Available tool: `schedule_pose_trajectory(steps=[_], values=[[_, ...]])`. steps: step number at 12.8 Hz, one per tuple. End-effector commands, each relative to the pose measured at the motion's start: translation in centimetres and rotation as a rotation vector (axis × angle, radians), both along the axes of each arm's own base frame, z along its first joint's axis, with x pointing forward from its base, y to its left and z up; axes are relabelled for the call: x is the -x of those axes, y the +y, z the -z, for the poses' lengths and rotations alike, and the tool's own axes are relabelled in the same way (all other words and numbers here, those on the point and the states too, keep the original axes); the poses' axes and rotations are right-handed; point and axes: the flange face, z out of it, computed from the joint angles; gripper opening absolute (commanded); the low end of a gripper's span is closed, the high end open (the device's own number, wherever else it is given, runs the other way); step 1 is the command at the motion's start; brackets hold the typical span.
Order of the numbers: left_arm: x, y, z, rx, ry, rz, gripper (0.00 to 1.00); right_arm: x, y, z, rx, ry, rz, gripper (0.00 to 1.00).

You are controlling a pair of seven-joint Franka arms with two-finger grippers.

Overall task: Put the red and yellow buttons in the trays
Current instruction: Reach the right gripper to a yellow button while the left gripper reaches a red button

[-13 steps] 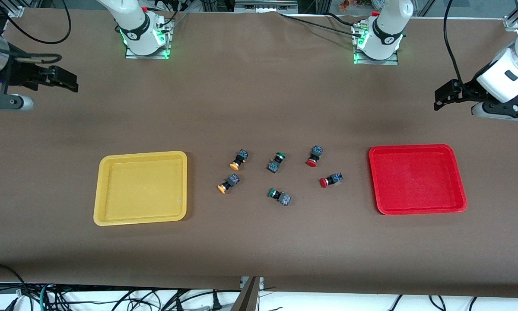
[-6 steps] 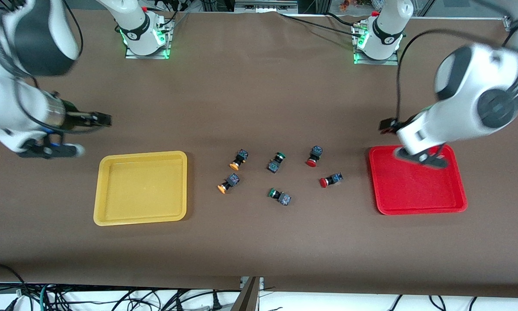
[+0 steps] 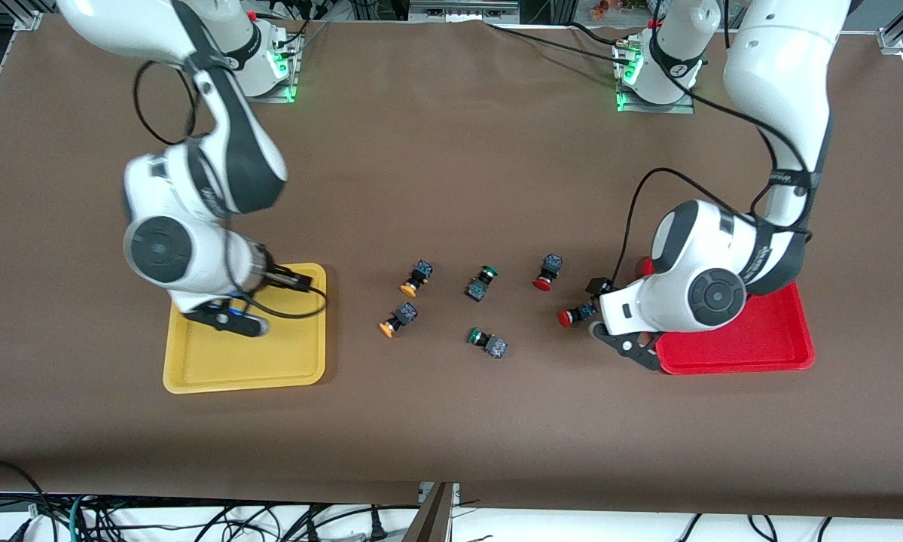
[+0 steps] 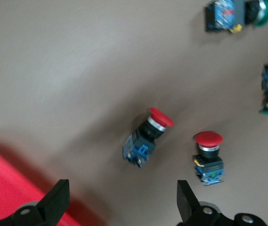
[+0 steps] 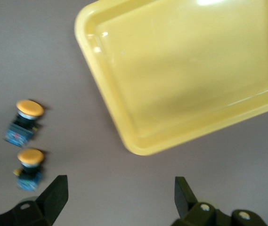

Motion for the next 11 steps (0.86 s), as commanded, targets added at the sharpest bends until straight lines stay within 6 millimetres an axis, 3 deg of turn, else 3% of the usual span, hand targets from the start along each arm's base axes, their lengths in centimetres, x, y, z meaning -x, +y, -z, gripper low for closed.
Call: schedule_pose_trajectory(steps=[1, 3, 4, 6, 9, 10, 11], values=[[-0.3, -3.0, 1.5, -0.014, -0.066, 0.243, 1.00, 1.3, 6.4, 3.6, 0.002, -0.038, 0.111, 1.00], [1.9, -6.2, 4.0, -0.066, -0.050, 0.329, 1.00, 2.6, 10.2, 6.9, 0.002, -0.050, 0.133, 1.00], [2.8, -6.5, 5.2, -0.073, -0.023, 0.343, 1.00, 3.5, 12.1, 8.6, 0.002, -0.058, 0.150, 1.00], [3.6, -5.4, 7.5, -0.068, -0.015, 0.346, 1.00, 4.9, 15.3, 11.8, 0.001, -0.080, 0.203, 1.00], [5.1, -4.3, 10.2, -0.062, 0.012, 0.331, 1.00, 6.9, 18.0, 15.3, 0.002, -0.082, 0.193, 1.00], [5.2, -4.0, 11.0, -0.061, 0.019, 0.326, 0.82, 7.4, 18.5, 16.1, 0.007, -0.074, 0.183, 1.00], [5.1, -4.1, 10.8, -0.060, 0.012, 0.328, 0.46, 7.9, 19.0, 16.7, 0.012, -0.069, 0.174, 1.00]])
